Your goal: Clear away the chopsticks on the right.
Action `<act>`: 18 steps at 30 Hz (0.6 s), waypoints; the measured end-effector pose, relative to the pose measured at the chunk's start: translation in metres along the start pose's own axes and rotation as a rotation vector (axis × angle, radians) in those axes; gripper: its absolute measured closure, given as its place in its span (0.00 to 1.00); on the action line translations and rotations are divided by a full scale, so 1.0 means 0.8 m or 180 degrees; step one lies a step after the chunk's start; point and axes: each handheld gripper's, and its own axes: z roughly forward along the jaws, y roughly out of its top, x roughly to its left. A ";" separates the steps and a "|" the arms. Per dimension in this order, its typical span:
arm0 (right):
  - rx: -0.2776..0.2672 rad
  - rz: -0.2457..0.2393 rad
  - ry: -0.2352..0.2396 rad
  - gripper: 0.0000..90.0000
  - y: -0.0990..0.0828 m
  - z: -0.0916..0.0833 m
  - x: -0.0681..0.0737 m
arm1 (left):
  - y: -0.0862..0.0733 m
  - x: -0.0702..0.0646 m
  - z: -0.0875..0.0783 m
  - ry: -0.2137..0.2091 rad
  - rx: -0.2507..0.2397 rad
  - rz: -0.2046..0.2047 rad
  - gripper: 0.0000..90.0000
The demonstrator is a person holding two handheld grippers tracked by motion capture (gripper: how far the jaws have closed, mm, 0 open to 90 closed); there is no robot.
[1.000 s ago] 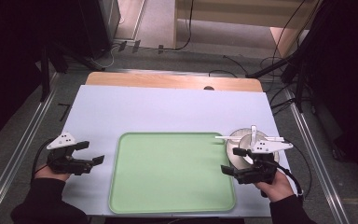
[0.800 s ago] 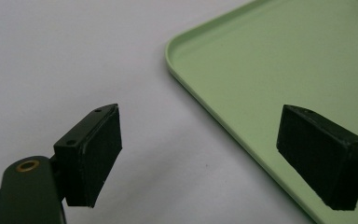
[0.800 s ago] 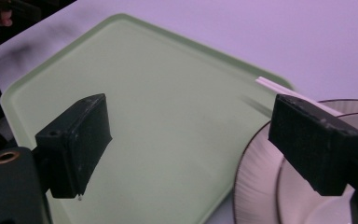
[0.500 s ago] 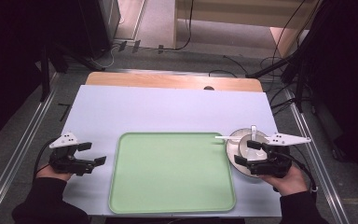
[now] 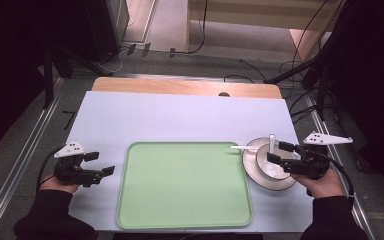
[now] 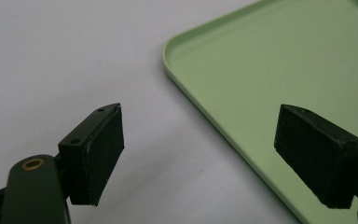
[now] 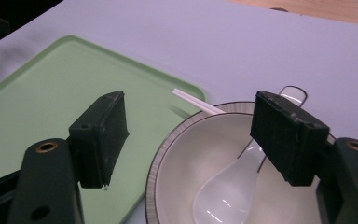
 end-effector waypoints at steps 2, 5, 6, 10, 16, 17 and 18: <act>0.0011 0.0001 -0.0056 0.33 0.001 -0.001 -0.008 | 0.000 -0.001 0.000 -0.0001 -0.0015 -0.0006 0.18; 0.0013 0.0017 -0.0111 0.35 0.001 -0.002 -0.020 | 0.000 0.000 -0.001 -0.0005 -0.0022 -0.0006 0.18; 0.0004 0.0030 -0.0144 0.36 0.001 -0.002 -0.024 | 0.000 0.000 0.000 0.0000 -0.0021 -0.0002 0.18; 0.0009 0.0076 -0.0210 0.38 0.000 -0.004 -0.034 | 0.000 0.000 0.000 -0.0024 -0.0013 -0.0025 0.18; 0.0015 0.0208 -0.0351 0.45 0.000 -0.006 -0.056 | 0.001 -0.001 0.000 -0.0035 -0.0064 0.0025 0.21; 0.0005 0.0215 -0.0393 0.47 0.000 -0.007 -0.059 | 0.001 -0.001 0.000 -0.0035 -0.0064 0.0025 0.22; 0.0003 0.0198 -0.0445 0.50 -0.001 -0.007 -0.062 | 0.001 -0.001 0.000 -0.0023 -0.0056 0.0011 0.21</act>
